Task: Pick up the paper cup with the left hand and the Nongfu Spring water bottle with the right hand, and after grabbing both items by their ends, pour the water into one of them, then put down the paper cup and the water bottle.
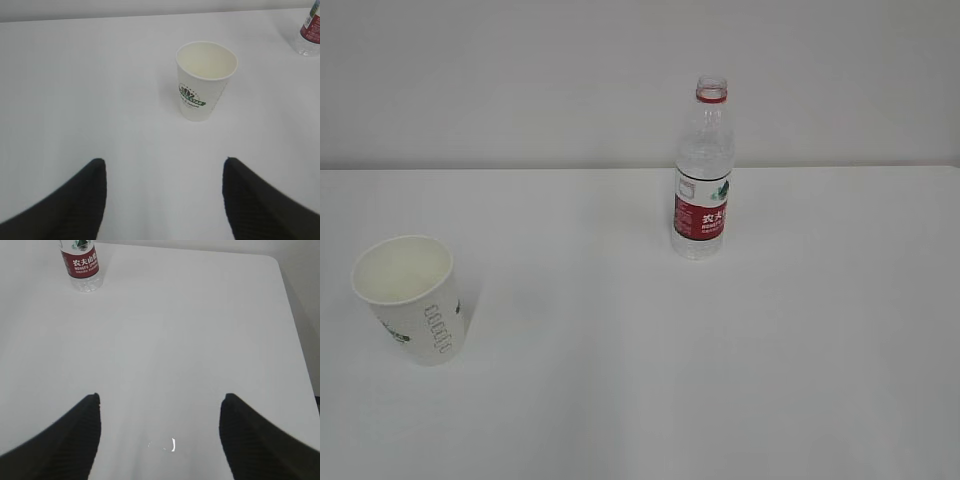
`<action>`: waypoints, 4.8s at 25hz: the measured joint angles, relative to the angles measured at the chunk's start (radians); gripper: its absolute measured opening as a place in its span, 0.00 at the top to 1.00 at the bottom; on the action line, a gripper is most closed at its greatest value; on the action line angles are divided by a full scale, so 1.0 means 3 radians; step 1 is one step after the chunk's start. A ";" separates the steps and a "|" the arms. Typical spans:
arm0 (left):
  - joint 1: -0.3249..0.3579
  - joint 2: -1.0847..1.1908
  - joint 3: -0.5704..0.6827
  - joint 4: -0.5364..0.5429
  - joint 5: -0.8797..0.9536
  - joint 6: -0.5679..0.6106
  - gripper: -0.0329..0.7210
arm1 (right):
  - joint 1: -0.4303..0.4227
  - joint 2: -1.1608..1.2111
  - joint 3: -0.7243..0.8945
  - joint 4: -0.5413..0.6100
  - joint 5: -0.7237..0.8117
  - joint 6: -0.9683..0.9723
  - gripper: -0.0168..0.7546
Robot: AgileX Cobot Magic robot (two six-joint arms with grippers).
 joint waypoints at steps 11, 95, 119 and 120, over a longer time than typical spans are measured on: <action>0.0000 0.0000 0.0000 0.0000 0.0000 0.0000 0.26 | 0.0000 0.0000 0.0000 0.0000 0.0000 0.0000 0.26; 0.0000 0.0007 -0.0040 -0.0014 -0.0066 0.0000 0.27 | 0.0000 0.0000 -0.0075 -0.0068 -0.0202 -0.0013 0.26; 0.0000 0.0766 -0.0188 -0.0097 -0.1583 0.0000 0.27 | 0.0000 0.0652 -0.0220 -0.0064 -0.1443 -0.0058 0.26; 0.0000 0.0790 -0.0188 -0.0097 -0.1650 0.0000 0.27 | 0.0000 0.0694 -0.0220 -0.0064 -0.1506 -0.0067 0.26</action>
